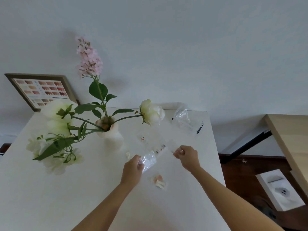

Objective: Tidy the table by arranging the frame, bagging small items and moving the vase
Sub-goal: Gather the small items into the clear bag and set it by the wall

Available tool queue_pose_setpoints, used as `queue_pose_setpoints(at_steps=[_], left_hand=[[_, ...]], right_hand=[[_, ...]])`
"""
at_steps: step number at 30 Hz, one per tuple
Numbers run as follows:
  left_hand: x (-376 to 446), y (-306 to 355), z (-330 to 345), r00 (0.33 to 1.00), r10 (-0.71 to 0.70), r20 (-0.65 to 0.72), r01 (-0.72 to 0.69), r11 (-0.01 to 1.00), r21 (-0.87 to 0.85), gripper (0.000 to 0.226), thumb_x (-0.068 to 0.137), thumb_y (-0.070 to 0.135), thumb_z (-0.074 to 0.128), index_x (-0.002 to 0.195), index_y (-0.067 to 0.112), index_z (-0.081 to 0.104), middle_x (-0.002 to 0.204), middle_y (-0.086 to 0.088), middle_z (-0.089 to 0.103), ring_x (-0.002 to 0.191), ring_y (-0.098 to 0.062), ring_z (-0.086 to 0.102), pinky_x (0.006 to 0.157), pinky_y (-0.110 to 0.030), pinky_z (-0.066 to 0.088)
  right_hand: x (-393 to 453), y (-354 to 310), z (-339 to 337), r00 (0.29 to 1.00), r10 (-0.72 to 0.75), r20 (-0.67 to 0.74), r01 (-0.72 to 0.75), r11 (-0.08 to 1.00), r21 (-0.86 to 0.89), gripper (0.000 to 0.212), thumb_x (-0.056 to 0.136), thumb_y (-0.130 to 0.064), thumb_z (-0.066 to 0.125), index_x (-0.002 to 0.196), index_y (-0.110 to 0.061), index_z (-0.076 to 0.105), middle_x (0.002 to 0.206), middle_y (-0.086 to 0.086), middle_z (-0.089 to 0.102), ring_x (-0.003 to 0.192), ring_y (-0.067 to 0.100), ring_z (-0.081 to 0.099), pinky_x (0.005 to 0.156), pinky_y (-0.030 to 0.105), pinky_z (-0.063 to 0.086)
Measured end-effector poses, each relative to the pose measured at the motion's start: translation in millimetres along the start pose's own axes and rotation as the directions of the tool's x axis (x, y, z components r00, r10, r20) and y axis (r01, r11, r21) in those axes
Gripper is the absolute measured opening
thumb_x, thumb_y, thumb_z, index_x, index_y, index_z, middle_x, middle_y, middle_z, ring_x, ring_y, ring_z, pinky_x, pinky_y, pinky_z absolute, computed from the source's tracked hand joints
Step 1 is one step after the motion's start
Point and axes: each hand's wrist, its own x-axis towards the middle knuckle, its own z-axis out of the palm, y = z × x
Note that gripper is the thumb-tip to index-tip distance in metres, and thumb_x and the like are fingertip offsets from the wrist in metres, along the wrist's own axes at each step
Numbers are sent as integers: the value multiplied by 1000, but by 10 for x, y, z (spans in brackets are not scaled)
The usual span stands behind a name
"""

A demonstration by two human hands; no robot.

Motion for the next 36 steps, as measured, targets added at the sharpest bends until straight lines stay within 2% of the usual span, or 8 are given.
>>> queue_pose_setpoints(at_steps=[5, 13, 17, 21, 23, 26, 31, 36], left_hand=[[234, 497, 54, 991, 131, -30, -130, 991, 20, 25, 90, 3, 47, 113, 4, 59, 106, -15, 64, 96, -28, 61, 76, -20, 40], [620, 1236, 353, 977, 196, -85, -209, 959, -192, 19, 78, 4, 66, 96, 11, 61, 74, -5, 63, 72, -26, 66, 64, -37, 56], [889, 1514, 570, 952, 259, -166, -290, 934, -210, 9, 83, 3, 61, 89, 10, 60, 77, -11, 65, 70, -27, 62, 61, -12, 43], [1174, 1678, 722, 923, 316, -221, -351, 926, -142, 12, 93, 6, 47, 95, 9, 59, 91, -11, 66, 83, -23, 61, 71, -26, 48], [1313, 1734, 779, 912, 332, -242, -364, 925, -105, 15, 95, 8, 44, 96, 8, 58, 92, -12, 65, 86, -25, 59, 71, -27, 44], [1489, 1809, 869, 910, 341, -235, -359, 933, -37, 18, 95, 9, 41, 99, 9, 58, 98, -11, 64, 94, -29, 54, 75, -31, 41], [1658, 1896, 1038, 897, 402, -184, -377, 913, 157, 24, 91, 3, 42, 104, 18, 56, 94, -3, 65, 102, -25, 50, 105, -45, 26], [1806, 1891, 1149, 894, 447, -39, -400, 833, 382, 32, 90, 4, 45, 114, 24, 51, 95, -5, 63, 108, -28, 48, 108, -52, 16]], right_hand=[[215, -15, -475, 988, -72, -139, 71, 997, -13, 21, 89, -1, 45, 77, 0, 63, 85, 4, 70, 78, 28, 61, 65, 32, 48], [647, -68, -1004, 954, -50, -295, 74, 994, 74, 10, 80, -13, 67, 87, -13, 59, 65, -1, 62, 53, 3, 56, 45, 15, 37], [928, -118, -1079, 957, -40, -288, 49, 999, 23, 9, 81, -10, 64, 87, -14, 58, 57, -12, 55, 40, -3, 53, 37, 14, 32], [1195, -108, -1064, 974, -76, -214, 47, 989, -138, 18, 84, -3, 56, 96, -15, 61, 61, -17, 55, 54, 4, 55, 39, 13, 30], [1261, -97, -1058, 979, -111, -171, 73, 974, -215, 23, 85, -3, 57, 105, -14, 61, 74, -9, 64, 80, 17, 61, 46, 17, 35], [1294, -29, -1040, 960, -178, -217, 111, 951, -289, 38, 85, -7, 63, 123, -11, 56, 111, 11, 63, 107, 30, 49, 82, 33, 45], [982, 185, -921, 869, -261, -419, 237, 965, -109, 41, 85, -5, 62, 123, -15, 51, 116, 9, 50, 107, 23, 47, 91, 32, 43], [524, 482, -595, 868, -256, -426, 251, 966, -70, 38, 85, -4, 62, 120, -18, 52, 113, 2, 50, 105, 19, 48, 89, 33, 46]])
